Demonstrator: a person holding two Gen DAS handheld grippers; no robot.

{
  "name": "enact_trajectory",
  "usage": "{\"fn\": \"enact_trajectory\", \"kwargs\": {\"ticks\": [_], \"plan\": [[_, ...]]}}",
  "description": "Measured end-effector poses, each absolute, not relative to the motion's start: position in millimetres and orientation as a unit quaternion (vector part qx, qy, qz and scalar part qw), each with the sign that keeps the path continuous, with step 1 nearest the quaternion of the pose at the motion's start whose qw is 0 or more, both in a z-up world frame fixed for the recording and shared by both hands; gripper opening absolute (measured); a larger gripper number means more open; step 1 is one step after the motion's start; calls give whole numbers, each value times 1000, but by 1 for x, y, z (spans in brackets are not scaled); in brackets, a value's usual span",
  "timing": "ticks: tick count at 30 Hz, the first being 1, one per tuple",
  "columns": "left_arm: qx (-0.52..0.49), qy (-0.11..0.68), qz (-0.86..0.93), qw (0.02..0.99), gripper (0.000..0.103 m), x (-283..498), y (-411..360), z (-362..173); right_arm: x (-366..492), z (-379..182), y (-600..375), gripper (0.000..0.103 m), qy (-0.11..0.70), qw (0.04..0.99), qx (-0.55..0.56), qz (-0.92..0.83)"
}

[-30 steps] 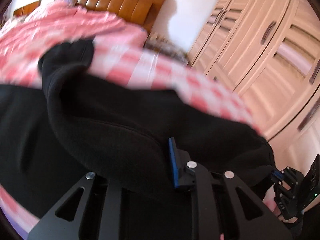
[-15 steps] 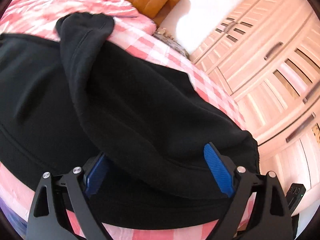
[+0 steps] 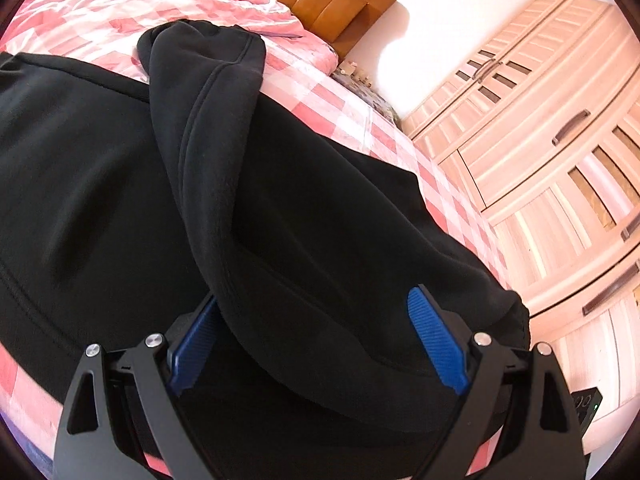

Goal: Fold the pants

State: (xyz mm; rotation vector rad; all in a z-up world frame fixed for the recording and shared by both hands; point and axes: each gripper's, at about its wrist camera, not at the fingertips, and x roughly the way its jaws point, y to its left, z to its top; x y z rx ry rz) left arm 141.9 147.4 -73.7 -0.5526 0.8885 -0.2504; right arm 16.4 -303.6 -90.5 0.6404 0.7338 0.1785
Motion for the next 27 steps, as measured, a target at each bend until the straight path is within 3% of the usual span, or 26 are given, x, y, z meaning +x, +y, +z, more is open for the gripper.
{"fn": "enact_trajectory", "kwargs": {"ticks": [3,8,10,12,20,26,27], "plan": [[-275,423,-118,856,91,152,155,-76,10,-91,-312,45,329,882,330,68],[-303,424,-107,847,87,168,170,-77,12,-97,-309,44,326,879,342,61],[-288,421,-102,854,64,170,170,-76,13,-94,-303,28,328,887,320,49],[-252,422,-82,867,11,171,169,-72,13,-94,-302,23,322,889,323,46],[-198,314,-110,922,10,94,181,-10,5,-68,-300,18,285,910,295,57],[-196,418,-101,881,11,89,184,-83,3,-101,-313,17,338,889,308,31],[-204,407,-102,884,14,87,188,-89,2,-105,-315,15,338,887,313,32]]}}
